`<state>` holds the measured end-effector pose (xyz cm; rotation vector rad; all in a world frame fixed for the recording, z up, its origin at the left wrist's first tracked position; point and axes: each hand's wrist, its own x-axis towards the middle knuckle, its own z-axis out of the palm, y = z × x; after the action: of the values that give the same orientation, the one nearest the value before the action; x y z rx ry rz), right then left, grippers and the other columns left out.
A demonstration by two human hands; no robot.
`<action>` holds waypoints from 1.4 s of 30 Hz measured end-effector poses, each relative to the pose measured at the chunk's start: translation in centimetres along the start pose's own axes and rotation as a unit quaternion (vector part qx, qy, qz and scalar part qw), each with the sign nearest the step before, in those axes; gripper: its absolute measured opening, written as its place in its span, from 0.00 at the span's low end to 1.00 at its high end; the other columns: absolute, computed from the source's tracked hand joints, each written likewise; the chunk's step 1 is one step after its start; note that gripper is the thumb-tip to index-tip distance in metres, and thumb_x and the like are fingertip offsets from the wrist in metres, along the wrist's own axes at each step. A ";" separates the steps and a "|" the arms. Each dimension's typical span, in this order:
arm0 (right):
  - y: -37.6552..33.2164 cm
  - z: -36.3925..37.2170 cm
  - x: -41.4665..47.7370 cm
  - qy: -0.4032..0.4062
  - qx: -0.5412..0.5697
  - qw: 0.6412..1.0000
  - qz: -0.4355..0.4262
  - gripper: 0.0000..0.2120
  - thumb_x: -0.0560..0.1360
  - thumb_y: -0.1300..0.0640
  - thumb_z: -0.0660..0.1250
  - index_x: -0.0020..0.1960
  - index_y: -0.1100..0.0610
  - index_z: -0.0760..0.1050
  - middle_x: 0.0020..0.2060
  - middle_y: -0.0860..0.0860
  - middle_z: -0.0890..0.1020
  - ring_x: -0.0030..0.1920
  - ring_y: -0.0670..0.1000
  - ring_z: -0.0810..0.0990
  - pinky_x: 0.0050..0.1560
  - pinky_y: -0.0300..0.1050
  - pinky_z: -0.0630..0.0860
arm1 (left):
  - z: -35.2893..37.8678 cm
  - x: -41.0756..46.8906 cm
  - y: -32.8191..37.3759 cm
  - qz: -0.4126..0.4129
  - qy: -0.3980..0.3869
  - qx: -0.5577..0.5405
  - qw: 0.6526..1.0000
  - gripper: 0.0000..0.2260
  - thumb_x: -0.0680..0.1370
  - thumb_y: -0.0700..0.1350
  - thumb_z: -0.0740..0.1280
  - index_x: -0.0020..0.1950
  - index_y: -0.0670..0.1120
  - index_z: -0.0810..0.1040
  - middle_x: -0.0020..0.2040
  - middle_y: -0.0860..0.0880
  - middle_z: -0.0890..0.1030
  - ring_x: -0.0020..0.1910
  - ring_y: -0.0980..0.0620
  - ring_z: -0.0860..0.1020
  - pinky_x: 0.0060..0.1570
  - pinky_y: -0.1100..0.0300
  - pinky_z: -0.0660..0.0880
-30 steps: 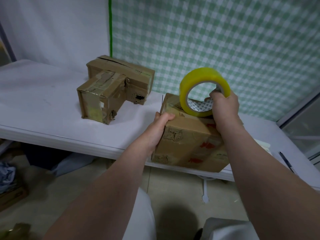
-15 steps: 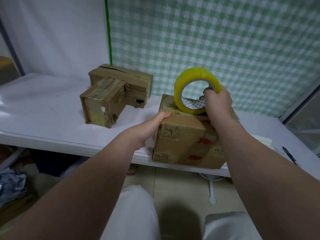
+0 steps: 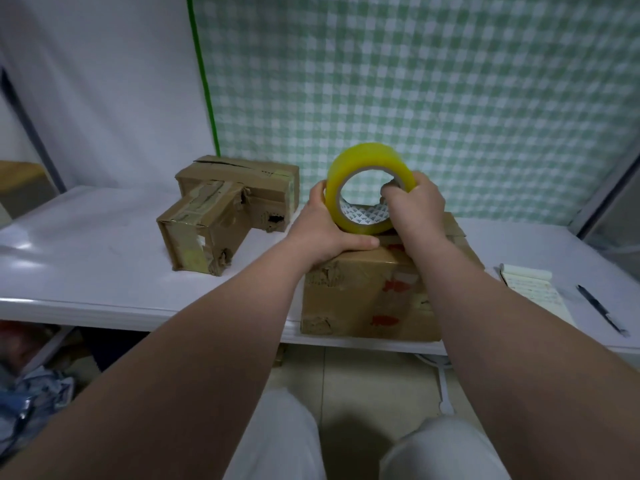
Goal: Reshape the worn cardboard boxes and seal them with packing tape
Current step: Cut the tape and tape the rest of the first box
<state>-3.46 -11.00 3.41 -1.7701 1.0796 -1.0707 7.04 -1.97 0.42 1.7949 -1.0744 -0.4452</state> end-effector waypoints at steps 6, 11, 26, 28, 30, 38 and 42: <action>0.7 -0.7 0.4 -0.053 -0.001 0.998 -0.039 0.12 0.72 0.61 0.67 0.53 0.50 0.72 0.40 0.48 0.78 0.36 0.46 0.75 0.33 0.39 0.70 | 0.0 0.1 0.0 -0.003 0.009 0.010 1.000 0.48 0.61 0.53 0.81 0.73 0.50 0.58 0.59 0.56 0.69 0.56 0.56 0.70 0.55 0.61 0.67; 0.5 -2.3 1.6 -0.088 -0.077 0.988 -0.102 0.13 0.72 0.64 0.67 0.54 0.54 0.73 0.47 0.53 0.81 0.45 0.51 0.79 0.40 0.44 0.78 | -0.1 0.7 -0.2 -0.013 -0.012 0.083 0.996 0.43 0.47 0.72 0.76 0.58 0.55 0.77 0.54 0.56 0.81 0.57 0.54 0.77 0.59 0.50 0.75; 3.3 -6.7 2.3 -0.107 -0.018 0.993 0.038 0.06 0.72 0.54 0.69 0.45 0.47 0.73 0.48 0.52 0.80 0.50 0.54 0.79 0.54 0.55 0.77 | -0.2 0.7 0.5 -0.024 -0.051 0.206 0.977 0.44 0.63 0.65 0.74 0.73 0.47 0.63 0.70 0.48 0.63 0.70 0.48 0.63 0.70 0.48 0.63; 3.1 -6.8 2.2 -0.117 -0.002 0.992 0.048 0.06 0.72 0.53 0.69 0.45 0.47 0.72 0.49 0.52 0.80 0.50 0.54 0.79 0.55 0.55 0.76 | -0.2 0.9 0.7 -0.013 -0.052 0.217 0.975 0.44 0.64 0.65 0.73 0.73 0.47 0.62 0.70 0.48 0.63 0.70 0.48 0.63 0.70 0.48 0.63; 2.9 -6.6 2.2 -0.118 0.014 0.991 0.061 0.07 0.72 0.52 0.69 0.47 0.48 0.72 0.50 0.52 0.80 0.50 0.53 0.79 0.55 0.53 0.76 | -0.2 1.3 1.1 0.003 -0.061 0.239 0.969 0.46 0.64 0.65 0.74 0.74 0.47 0.60 0.72 0.47 0.62 0.71 0.47 0.63 0.70 0.48 0.63; 2.2 -3.7 1.2 -0.077 0.001 0.996 0.049 0.11 0.73 0.50 0.66 0.53 0.52 0.73 0.41 0.48 0.77 0.43 0.49 0.77 0.47 0.49 0.75 | -1.6 2.5 0.8 0.019 -0.089 0.225 0.970 0.50 0.56 0.69 0.75 0.73 0.51 0.62 0.69 0.51 0.70 0.65 0.49 0.71 0.64 0.47 0.70; 2.4 -3.3 1.4 -0.060 -0.026 0.997 0.033 0.09 0.72 0.51 0.66 0.51 0.51 0.72 0.39 0.46 0.75 0.38 0.46 0.75 0.38 0.45 0.71 | -1.3 2.2 0.5 0.037 -0.086 0.207 0.974 0.50 0.53 0.72 0.73 0.70 0.53 0.65 0.65 0.55 0.73 0.62 0.53 0.73 0.62 0.49 0.72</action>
<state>-6.77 -13.71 2.71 -1.8026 1.0926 -0.8919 8.91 -3.17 1.82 2.0974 -1.4311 -0.3544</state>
